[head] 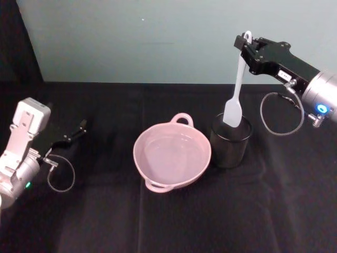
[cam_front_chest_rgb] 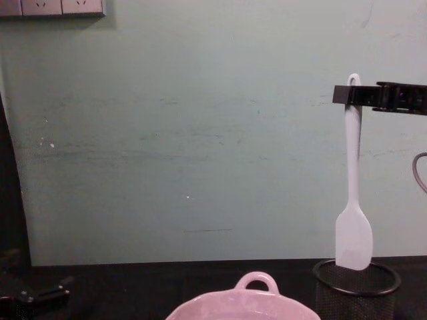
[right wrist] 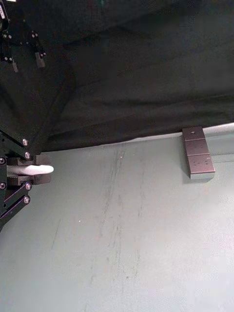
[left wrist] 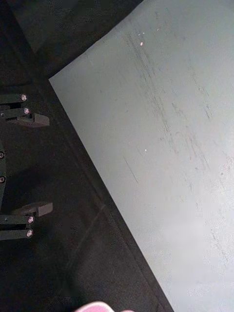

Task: Use the one hand to pick up the spoon and stir the clear water in the bowl.

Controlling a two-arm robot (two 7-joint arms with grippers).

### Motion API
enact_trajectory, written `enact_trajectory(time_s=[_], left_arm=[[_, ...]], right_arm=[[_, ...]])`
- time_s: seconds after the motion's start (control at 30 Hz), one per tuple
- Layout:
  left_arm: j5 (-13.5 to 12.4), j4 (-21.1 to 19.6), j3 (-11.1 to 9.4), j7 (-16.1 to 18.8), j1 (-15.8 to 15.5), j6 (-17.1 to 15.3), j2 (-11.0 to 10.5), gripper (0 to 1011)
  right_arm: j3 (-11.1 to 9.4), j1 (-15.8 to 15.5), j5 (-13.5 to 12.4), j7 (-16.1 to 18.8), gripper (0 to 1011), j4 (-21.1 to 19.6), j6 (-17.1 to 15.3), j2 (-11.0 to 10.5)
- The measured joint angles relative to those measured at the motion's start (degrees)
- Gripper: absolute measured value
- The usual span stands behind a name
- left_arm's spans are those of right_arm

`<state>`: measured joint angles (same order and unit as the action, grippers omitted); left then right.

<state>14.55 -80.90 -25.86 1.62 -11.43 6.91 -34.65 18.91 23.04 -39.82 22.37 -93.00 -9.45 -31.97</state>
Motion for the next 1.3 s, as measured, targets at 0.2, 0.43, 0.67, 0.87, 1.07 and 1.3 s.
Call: enact_trajectory(time_s=[0.2,0.43,0.67,0.87,1.07,1.3], left_arm=[[0.0,0.0,0.0,0.0,0.0,0.0,0.0,1011],[0.0,0.0,0.0,0.0,0.0,0.0,0.0,1011],[0.0,0.0,0.0,0.0,0.0,0.0,0.0,1011],[0.0,0.0,0.0,0.0,0.0,0.0,0.0,1011],[0.0,0.0,0.0,0.0,0.0,0.0,0.0,1011],[0.0,0.0,0.0,0.0,0.0,0.0,0.0,1011]], right_arm=[[0.0,-0.02,0.0,0.01,109,0.04,0.04,0.0],[0.0,-0.02,0.0,0.02,109,0.05,0.05,0.0],[0.0,-0.02,0.0,0.01,109,0.05,0.05,0.0],[0.6,0.35,0.08,0.14,109,-0.01,-0.16,0.15],[2.41,1.41,-0.17,1.35,109,-0.1,-0.13,1.74],[6.76,4.15,-0.19,4.24,109,2.66,0.86,5.25]])
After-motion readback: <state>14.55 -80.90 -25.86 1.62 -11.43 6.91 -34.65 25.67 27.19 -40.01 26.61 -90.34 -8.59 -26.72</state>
